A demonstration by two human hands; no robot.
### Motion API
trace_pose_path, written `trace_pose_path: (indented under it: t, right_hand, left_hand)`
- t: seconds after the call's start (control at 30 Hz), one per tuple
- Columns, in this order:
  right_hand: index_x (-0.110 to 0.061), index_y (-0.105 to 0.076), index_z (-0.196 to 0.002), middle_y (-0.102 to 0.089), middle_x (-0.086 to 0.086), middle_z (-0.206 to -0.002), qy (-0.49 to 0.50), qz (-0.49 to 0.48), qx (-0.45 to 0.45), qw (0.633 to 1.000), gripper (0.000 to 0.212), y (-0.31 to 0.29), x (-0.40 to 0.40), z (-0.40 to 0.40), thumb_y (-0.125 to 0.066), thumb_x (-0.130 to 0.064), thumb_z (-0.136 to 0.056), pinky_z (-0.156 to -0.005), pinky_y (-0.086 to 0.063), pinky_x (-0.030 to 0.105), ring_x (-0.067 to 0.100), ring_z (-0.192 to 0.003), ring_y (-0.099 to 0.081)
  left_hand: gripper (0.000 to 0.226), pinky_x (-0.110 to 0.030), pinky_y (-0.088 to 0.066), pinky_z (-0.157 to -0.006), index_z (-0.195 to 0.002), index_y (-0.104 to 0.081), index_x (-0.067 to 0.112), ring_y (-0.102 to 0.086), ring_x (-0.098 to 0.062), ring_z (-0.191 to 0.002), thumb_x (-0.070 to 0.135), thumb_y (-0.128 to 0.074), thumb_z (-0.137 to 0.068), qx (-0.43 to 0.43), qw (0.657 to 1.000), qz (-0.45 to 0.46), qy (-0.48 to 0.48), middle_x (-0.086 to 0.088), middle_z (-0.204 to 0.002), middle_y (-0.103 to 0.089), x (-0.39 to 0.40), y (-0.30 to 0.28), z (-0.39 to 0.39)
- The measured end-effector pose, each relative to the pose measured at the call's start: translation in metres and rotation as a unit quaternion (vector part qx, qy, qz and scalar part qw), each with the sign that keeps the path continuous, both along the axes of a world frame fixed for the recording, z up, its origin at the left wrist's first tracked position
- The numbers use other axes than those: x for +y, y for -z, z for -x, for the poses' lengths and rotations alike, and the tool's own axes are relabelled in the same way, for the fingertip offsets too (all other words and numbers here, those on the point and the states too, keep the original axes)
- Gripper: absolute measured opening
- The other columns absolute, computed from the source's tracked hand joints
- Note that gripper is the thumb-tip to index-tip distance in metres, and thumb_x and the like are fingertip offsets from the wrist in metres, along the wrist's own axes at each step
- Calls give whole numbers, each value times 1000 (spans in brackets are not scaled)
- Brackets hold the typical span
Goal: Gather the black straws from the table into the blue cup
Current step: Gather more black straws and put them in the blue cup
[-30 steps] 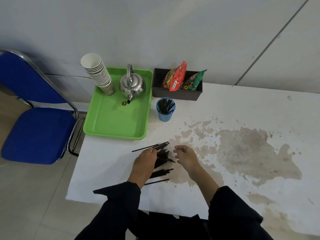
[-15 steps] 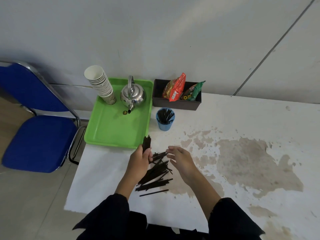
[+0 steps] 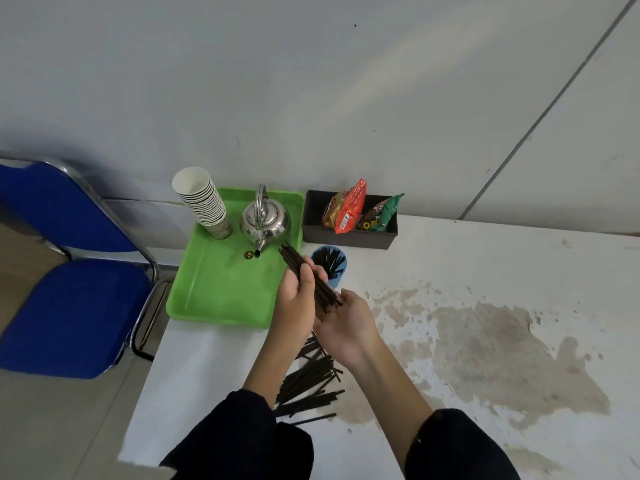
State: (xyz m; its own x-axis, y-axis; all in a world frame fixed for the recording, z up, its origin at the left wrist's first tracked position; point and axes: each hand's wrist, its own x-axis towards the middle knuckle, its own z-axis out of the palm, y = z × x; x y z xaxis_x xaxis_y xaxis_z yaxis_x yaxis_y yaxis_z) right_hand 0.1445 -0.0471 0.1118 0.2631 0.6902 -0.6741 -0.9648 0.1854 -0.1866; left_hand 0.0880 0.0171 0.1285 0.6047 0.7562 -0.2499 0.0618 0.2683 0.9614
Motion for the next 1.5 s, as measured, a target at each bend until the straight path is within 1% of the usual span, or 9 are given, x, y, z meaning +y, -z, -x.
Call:
trace_pose_path:
  t: [0.33,0.5,0.7,0.8,0.87,0.93,1.07,1.23,1.5]
  right_hand:
    - [-11,-65,-121,-63,13,-128,-38,14,-34,999,47,4,7,-9,-28,-27,-98,-108,-39,38,23,-124,-53]
    - [-2,-53,-130,-61,21,-127,-19,56,-41,997,48,9,11,-19,-28,-31,-101,-108,-41,43,28,-120,-57]
    - [-9,-62,-114,-65,11,-121,-41,100,-169,980,37,-2,21,-34,-34,-28,-100,-104,-42,33,17,-110,-59]
    - [-22,-66,-102,-67,-7,-107,-63,195,-378,903,28,-5,24,-45,-38,-23,-99,-96,-40,16,5,-105,-58]
    - [-21,-62,-112,-63,-9,-109,-90,258,-571,774,31,3,20,-54,-34,-22,-101,-89,-39,7,4,-107,-55]
    - [-18,-55,-126,-57,-4,-128,-175,279,-714,618,35,20,16,-62,-32,-22,-101,-107,-34,20,10,-127,-44]
    - [-19,-39,-142,-37,-3,-152,-334,290,-800,405,45,45,11,-68,-26,-30,-100,-121,-5,38,15,-147,-15]
    - [-20,-44,-140,-35,0,-153,-349,286,-832,324,46,54,2,-65,-24,-33,-100,-120,0,38,18,-147,-15]
    - [-28,-48,-136,-31,2,-155,-339,274,-832,344,41,61,-4,-62,-31,-32,-98,-120,0,38,19,-148,-14]
  left_hand:
    - [16,-7,-45,-78,-101,-52,29,-61,7,-90,24,-37,-104,111,980,-146,73,9,-95,-63,-1,8,1]
    - [18,-21,-45,-87,-110,-53,25,-57,-7,-105,34,-40,-102,141,960,-209,121,2,-108,-56,22,19,3]
    - [13,-13,-49,-68,-104,-55,31,-59,2,-68,29,-43,-102,106,983,-135,72,4,-89,-62,37,17,-11]
    - [12,-16,-49,-67,-100,-54,34,-59,0,-65,32,-42,-102,108,983,-140,41,5,-86,-59,51,22,-16]
    - [13,-14,-48,-66,-104,-54,33,-59,-5,-68,30,-42,-102,110,984,-138,23,4,-87,-59,58,25,-19]
    - [13,-12,-48,-65,-106,-54,32,-59,-6,-70,28,-42,-103,109,984,-143,7,6,-87,-59,62,28,-24]
    - [15,-16,-49,-69,-100,-52,38,-60,-5,-71,27,-42,-102,103,981,-162,-7,7,-88,-58,65,35,-35]
    - [12,-20,-50,-75,-107,-54,27,-63,-12,-77,28,-43,-102,116,978,-173,-4,3,-89,-60,67,50,-44]
    - [12,-8,-42,-72,-107,-55,21,-60,-16,-93,23,-44,-102,148,969,-196,28,-7,-105,-60,62,75,-48]
